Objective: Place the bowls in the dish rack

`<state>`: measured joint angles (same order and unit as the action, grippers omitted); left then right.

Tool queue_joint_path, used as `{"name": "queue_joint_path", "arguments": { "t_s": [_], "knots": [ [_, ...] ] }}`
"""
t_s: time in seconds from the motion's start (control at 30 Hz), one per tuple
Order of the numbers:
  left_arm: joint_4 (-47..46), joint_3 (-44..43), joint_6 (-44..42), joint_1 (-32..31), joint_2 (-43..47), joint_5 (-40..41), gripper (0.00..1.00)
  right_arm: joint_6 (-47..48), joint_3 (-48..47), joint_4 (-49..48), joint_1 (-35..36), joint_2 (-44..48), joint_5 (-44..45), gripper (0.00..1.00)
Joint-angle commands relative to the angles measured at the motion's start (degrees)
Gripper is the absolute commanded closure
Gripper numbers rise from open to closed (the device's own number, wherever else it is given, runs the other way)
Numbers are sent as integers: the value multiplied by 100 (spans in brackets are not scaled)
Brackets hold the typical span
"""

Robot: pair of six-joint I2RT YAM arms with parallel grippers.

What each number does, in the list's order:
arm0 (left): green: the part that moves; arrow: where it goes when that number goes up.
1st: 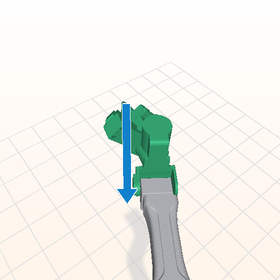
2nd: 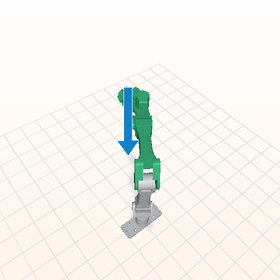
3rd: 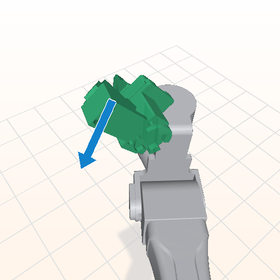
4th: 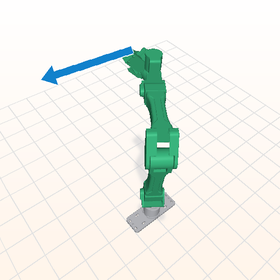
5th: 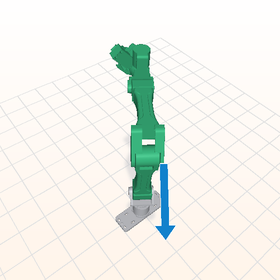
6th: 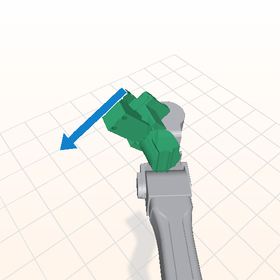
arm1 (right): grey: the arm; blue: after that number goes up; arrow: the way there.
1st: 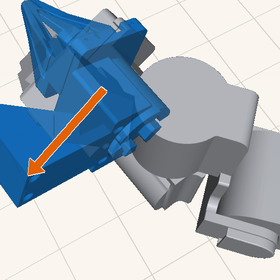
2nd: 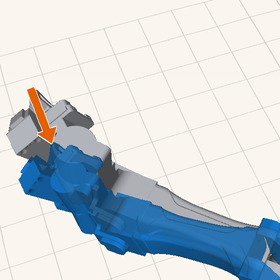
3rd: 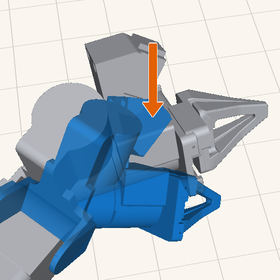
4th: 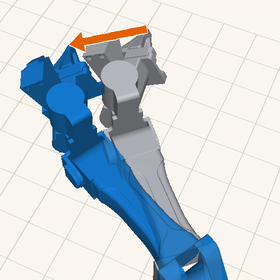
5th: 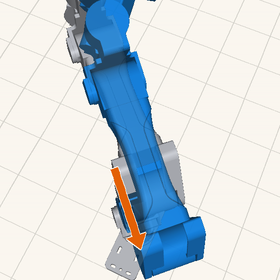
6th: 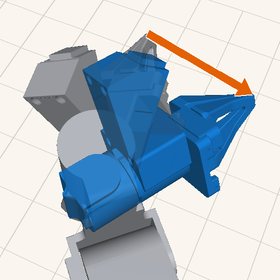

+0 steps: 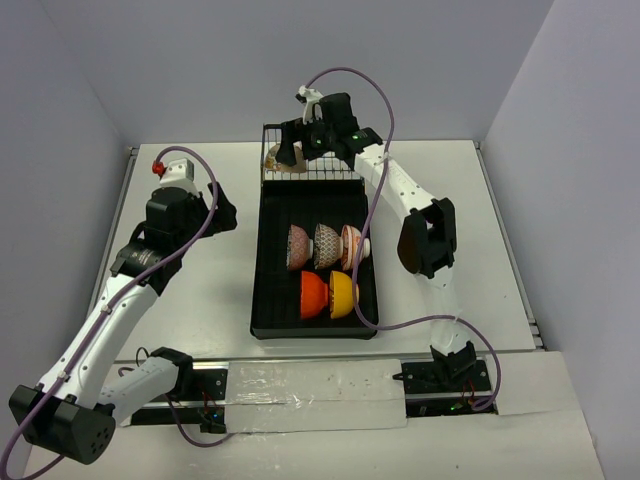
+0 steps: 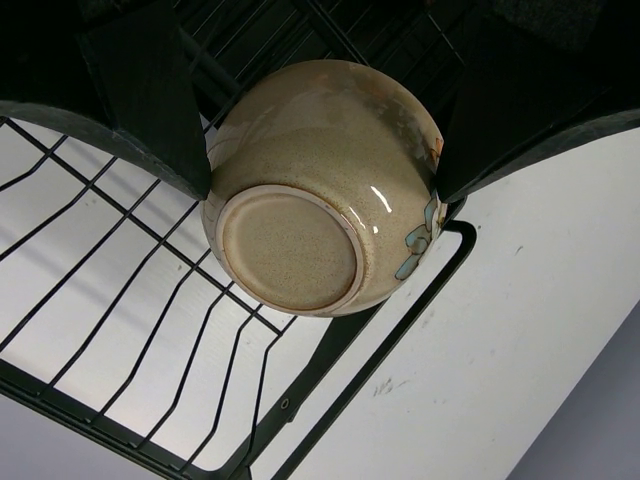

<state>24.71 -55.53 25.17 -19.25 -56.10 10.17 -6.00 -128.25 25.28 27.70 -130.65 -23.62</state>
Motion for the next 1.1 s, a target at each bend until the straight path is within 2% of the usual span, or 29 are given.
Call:
{"name": "queue_joint_path", "arguments": {
  "t_s": [0.0,0.33,1.07],
  "knots": [
    [-124,-195,58,44,20,-121,1,204,-113,346,33,-198,-231,0],
    [-133,-195,67,96,20,-209,1,248,-25,215,68,-224,-618,0],
    [-151,-187,111,228,-7,-402,1,714,801,65,165,48,-627,0]
  ]
}}
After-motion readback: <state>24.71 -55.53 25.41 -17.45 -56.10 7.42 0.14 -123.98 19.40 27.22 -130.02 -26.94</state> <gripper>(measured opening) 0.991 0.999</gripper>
